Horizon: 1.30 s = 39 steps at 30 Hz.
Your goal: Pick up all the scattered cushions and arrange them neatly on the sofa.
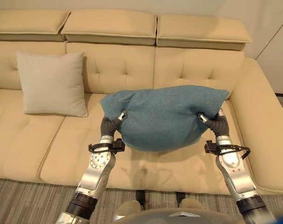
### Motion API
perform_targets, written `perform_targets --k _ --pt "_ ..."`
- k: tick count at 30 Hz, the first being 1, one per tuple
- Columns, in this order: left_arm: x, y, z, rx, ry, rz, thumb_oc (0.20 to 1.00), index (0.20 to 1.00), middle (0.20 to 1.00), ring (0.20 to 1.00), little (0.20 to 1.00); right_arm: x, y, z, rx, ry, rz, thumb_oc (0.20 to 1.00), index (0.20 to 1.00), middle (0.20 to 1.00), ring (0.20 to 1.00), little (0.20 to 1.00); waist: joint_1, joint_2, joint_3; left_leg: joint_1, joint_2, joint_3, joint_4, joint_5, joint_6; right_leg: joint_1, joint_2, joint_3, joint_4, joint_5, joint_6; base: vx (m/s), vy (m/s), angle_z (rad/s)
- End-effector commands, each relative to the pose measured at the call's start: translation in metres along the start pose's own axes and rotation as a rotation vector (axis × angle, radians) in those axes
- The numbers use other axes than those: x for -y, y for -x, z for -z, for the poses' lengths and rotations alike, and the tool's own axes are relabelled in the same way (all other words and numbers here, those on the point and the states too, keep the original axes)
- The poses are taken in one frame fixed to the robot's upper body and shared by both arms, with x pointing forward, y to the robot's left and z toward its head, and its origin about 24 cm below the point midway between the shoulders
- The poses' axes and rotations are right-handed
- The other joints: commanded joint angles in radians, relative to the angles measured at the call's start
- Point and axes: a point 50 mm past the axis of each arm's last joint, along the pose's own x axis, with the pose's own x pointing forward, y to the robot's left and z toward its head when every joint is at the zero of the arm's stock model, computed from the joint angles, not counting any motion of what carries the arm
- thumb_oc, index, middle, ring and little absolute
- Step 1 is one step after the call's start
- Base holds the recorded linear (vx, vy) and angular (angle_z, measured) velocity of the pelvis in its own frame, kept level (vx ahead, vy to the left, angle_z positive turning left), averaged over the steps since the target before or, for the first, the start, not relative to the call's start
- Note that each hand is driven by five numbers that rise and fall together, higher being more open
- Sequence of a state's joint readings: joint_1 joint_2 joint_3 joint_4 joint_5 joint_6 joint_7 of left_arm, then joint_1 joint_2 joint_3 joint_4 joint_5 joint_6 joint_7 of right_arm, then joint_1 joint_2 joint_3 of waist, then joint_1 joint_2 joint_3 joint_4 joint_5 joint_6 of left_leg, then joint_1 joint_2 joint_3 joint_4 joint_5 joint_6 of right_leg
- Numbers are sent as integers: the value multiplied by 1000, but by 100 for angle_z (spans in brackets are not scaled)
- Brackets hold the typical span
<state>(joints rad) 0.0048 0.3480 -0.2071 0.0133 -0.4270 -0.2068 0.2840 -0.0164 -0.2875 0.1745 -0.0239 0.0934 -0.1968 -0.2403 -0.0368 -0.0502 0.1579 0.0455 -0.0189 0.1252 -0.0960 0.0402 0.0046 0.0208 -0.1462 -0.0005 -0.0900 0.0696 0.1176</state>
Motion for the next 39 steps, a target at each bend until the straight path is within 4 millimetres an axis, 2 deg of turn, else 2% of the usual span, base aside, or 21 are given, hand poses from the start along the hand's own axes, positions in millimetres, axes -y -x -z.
perform_targets --k 1,3,6,7,9,11,14,15,16,18,19,21,22,24,30,36,39 --pt "31 -21 -57 321 32 109 200 200 200 200 200 -1 -30 -61 325 -26 17 200 200 200 200 200 19 15 -109 -21 39 12 18 -85 -26 11 -7 -49 59 -65 55 70 73 -12" --pt "37 -28 -63 347 27 116 200 200 200 200 200 -6 -37 -67 353 -18 9 200 200 200 200 200 20 16 -108 -20 36 16 15 -86 -24 10 -13 -54 49 -58 61 45 40 -4" --pt "58 -55 -82 415 10 121 200 200 200 200 200 -20 -62 -90 440 18 1 200 200 200 200 200 28 22 -92 -41 32 19 10 -82 -26 -14 -23 -66 34 -40 69 7 10 0" --pt "59 -56 -83 418 11 121 200 200 200 200 200 -20 -63 -91 442 19 2 200 200 200 200 200 28 22 -90 -42 32 18 11 -82 -26 -15 -23 -66 35 -40 69 -38 -1 3" --pt "73 -74 -99 465 -8 121 200 200 200 200 200 -28 -79 -108 499 41 13 200 200 200 200 200 30 24 -65 -77 33 12 14 -75 -30 -48 -25 -72 34 -29 69 -97 -19 3" --pt "81 -83 -111 497 -25 121 200 200 200 200 200 -33 -89 -120 538 69 27 200 200 200 200 200 34 24 -45 -108 33 7 20 -69 -32 -75 -24 -72 34 -21 67 -122 -34 9" --pt "94 -104 -141 580 -73 109 200 200 200 200 200 -39 -111 -149 624 138 52 200 200 200 200 200 43 20 -8 -190 37 -3 47 -55 -38 -146 -19 -67 38 -4 65 -145 -54 5" --pt "96 -116 -160 623 -128 88 200 200 200 200 200 -37 -123 -168 671 184 75 200 200 200 200 200 44 20 5 -238 39 -8 62 -45 -42 -188 -18 -62 45 4 64 -99 -52 0" --pt "96 -117 -162 627 -127 88 200 200 200 200 200 -37 -124 -169 676 183 76 200 200 200 200 200 44 20 6 -245 39 -8 65 -45 -42 -194 -18 -62 47 4 64 -81 -50 -1" --pt "94 -129 -187 680 -176 53 200 200 200 200 200 -35 -136 -189 714 235 98 200 200 200 200 200 44 27 17 -288 39 -14 65 -25 -48 -238 -17 -62 56 12 58 -48 -32 1" --pt "94 -130 -188 683 -175 53 200 200 200 200 200 -35 -137 -190 717 235 99 200 200 200 200 200 43 28 17 -293 39 -14 66 -25 -48 -243 -17 -62 57 11 58 -27 -31 0" --pt "95 -142 -222 745 -234 29 200 200 200 200 200 -31 -152 -213 747 290 129 200 200 200 200 200 39 49 16 -340 41 -27 22 17 -58 -300 -13 -64 52 22 55 -9 -35 2" --pt "95 -142 -223 748 -233 29 200 200 200 200 200 -31 -152 -214 750 289 130 200 200 200 200 200 38 50 15 -344 41 -28 23 18 -59 -304 -13 -65 53 22 55 2 -33 8" --pt "101 -143 -241 787 -226 30 200 200 200 200 200 -26 -159 -228 768 318 153 200 200 200 200 200 38 61 20 -381 42 -36 9 36 -72 -340 -13 -74 46 27 57 13 -22 5" --pt "105 -146 -246 782 -226 48 200 200 200 200 200 -17 -165 -234 762 374 180 200 200 200 200 200 32 71 25 -440 39 -41 9 54 -94 -386 -10 -84 33 38 59 10 -24 5" --pt "113 -147 -225 708 -187 68 200 200 200 200 200 -13 -170 -219 695 394 201 200 200 200 200 200 31 71 46 -462 34 -43 9 60 -102 -404 -9 -88 32 38 59 11 -16 8" --pt "110 -151 -222 690 -212 55 200 200 200 200 200 -14 -173 -217 678 395 198 200 200 200 200 200 31 70 56 -470 33 -41 9 63 -104 -414 -9 -89 33 41 59 0 0 0"
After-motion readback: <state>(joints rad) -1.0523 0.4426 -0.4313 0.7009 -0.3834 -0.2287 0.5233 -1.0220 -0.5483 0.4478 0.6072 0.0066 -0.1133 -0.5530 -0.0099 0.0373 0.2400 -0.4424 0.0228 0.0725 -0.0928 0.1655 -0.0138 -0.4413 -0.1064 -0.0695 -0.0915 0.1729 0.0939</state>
